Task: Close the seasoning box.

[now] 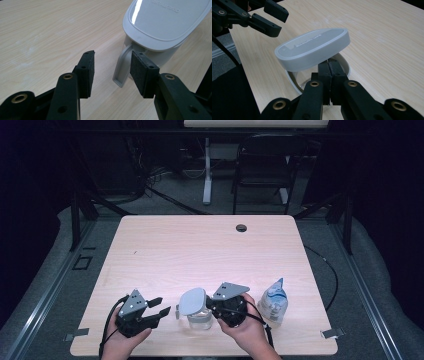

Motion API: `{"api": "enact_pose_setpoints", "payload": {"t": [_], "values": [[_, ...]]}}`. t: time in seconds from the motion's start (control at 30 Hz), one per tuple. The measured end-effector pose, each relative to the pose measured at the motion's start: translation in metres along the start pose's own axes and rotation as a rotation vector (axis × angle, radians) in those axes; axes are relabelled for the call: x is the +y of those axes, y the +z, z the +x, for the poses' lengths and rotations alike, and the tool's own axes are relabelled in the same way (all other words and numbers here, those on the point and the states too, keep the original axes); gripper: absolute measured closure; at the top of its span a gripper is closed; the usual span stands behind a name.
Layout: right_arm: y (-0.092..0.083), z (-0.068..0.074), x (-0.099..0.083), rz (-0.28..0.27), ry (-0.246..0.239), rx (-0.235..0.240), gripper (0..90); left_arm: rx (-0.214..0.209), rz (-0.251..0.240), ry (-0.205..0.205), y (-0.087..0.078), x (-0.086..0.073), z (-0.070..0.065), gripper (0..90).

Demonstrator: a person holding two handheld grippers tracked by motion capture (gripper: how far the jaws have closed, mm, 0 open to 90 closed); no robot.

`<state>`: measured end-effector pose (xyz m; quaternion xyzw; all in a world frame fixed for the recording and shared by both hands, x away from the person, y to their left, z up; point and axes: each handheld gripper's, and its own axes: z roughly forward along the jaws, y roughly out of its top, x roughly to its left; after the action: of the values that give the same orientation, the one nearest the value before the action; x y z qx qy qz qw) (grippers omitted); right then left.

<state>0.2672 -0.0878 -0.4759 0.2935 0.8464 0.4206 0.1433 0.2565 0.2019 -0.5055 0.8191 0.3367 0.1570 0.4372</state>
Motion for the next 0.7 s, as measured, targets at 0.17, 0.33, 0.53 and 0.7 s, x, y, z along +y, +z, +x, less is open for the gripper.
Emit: {"api": "enact_pose_setpoints", "payload": {"t": [0.17, 0.33, 0.53, 0.7], "values": [[0.001, 0.000, 0.002, -0.001, -0.001, 0.003, 89.7, 0.002, 0.002, -0.004, 0.000, 0.000, 0.000, 54.8], [0.002, 0.001, 0.006, -0.001, 0.002, 0.011, 89.8, -0.001, 0.002, -0.007, 0.000, 0.000, 0.000, 54.6], [0.004, 0.001, 0.010, 0.002, 0.007, 0.016, 89.7, 0.001, -0.001, -0.006, -0.001, 0.000, 0.001, 54.6], [0.005, 0.001, 0.013, 0.003, 0.016, 0.024, 89.7, 0.001, -0.003, -0.009, -0.001, 0.000, 0.001, 54.6]]}}
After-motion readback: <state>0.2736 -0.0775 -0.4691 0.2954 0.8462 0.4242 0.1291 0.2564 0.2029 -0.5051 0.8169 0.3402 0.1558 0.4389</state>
